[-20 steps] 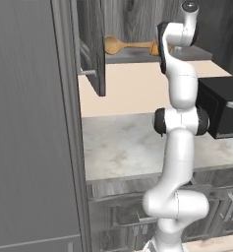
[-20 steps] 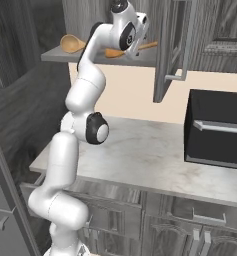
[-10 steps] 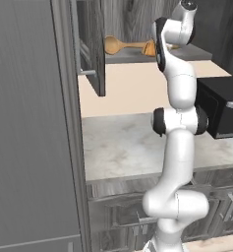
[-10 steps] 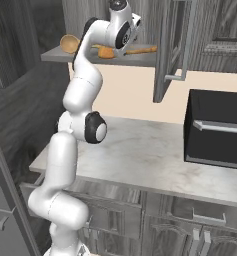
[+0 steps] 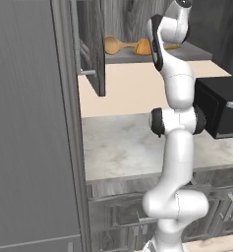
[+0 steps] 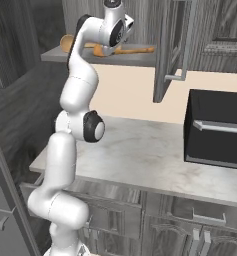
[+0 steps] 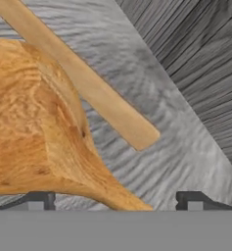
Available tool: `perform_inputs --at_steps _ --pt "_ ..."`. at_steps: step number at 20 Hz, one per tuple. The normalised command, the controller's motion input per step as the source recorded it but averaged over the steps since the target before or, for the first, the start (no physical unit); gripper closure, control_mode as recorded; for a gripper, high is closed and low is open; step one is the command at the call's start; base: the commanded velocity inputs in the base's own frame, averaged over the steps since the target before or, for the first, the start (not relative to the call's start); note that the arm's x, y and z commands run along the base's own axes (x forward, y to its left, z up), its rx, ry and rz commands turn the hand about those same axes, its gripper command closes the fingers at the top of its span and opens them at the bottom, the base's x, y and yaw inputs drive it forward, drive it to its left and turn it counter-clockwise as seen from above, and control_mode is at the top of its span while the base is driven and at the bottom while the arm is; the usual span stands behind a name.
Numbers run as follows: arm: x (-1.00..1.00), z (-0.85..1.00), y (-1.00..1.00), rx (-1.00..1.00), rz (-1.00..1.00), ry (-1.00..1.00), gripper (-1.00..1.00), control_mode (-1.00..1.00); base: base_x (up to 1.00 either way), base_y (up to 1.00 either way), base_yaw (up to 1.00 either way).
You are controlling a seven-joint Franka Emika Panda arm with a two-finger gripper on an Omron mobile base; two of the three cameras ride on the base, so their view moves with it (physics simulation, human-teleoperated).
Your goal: Organize the utensils by type. Pick up the wooden spoons from the counter and place them in the open cabinet. Then pick up the metallic utensils from the counter and place them in the open drawer.
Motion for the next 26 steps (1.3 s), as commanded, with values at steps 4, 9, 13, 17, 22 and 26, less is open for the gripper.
perform_inputs --at_steps 4,9,13,17,22,26 --pt "-0.32 0.0 -0.06 0.12 0.0 -0.01 -1.0 -1.0 0.0 0.0 0.0" --pt "-0.59 0.0 -0.28 0.12 0.0 -0.04 -1.0 -1.0 0.0 0.0 0.0" --pt "-0.89 0.0 -0.24 0.11 -0.03 -0.18 -1.0 -1.0 0.0 0.0 0.0" --pt "-1.0 -0.09 -0.02 0.09 -0.12 -0.3 -1.0 -1.0 0.0 0.0 0.0" --pt "-1.0 -0.27 0.15 0.02 -0.18 -0.35 -1.0 -1.0 0.0 0.0 0.0" --pt "-1.0 -0.49 0.02 0.0 -0.2 -0.28 -1.0 -1.0 0.0 0.0 0.0"
